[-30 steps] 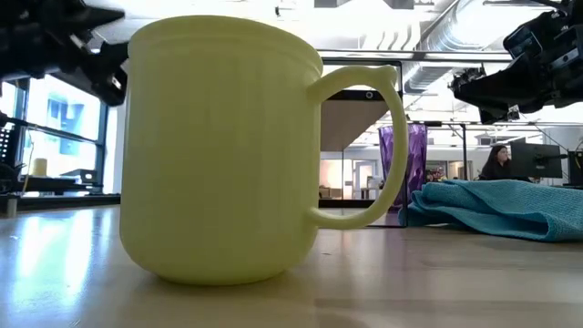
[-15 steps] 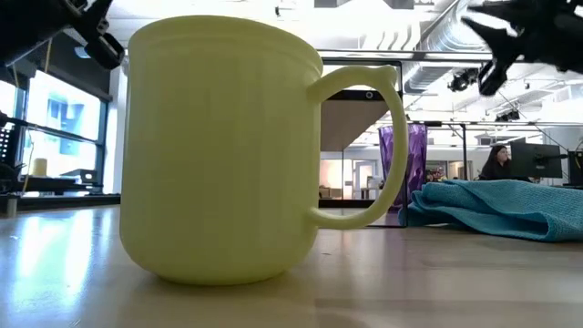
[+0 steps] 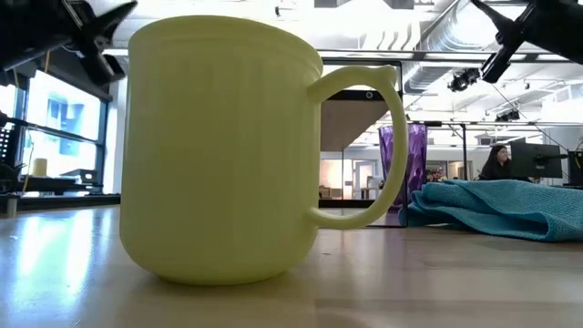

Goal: Stack small to large cups/mugs on shelf
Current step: Put the yellow mug on the shelf

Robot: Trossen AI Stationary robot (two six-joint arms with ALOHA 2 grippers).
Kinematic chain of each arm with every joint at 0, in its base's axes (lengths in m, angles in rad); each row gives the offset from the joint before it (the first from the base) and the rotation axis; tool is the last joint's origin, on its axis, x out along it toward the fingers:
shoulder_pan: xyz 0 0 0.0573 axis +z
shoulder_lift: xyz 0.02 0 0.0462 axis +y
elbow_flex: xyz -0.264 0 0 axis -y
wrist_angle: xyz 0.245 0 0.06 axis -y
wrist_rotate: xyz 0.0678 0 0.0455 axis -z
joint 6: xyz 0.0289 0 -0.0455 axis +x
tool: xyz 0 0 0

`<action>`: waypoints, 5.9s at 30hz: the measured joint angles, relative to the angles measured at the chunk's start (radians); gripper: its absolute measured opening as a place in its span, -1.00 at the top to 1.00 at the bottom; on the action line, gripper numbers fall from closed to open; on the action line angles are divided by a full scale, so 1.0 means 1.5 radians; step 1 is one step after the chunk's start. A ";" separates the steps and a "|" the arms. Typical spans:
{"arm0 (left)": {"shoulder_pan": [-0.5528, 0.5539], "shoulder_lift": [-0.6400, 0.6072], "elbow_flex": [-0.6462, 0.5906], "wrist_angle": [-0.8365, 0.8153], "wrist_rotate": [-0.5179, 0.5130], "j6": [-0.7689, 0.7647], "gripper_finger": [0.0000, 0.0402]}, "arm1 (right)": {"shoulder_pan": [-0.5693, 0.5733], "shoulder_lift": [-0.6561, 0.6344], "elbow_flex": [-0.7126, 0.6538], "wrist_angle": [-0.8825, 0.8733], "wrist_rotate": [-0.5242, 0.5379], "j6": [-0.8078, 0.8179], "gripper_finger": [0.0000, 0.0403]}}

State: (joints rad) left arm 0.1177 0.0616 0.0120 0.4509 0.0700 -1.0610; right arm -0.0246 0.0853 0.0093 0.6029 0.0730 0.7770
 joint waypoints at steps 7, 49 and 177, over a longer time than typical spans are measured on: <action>0.000 0.001 0.000 0.010 0.019 -0.049 0.14 | 0.001 0.001 0.000 -0.039 -0.008 0.008 0.74; 0.000 0.139 0.298 -0.325 0.054 0.281 0.14 | 0.017 0.205 0.240 -0.175 -0.105 -0.293 0.74; -0.326 1.213 1.044 -0.902 -0.099 0.264 0.14 | 0.034 0.134 0.259 -0.396 0.001 -0.384 0.74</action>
State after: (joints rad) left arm -0.3721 1.8809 1.5780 -0.9018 -0.0778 -0.6644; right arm 0.0269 0.2869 0.3981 0.0082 0.0750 0.2014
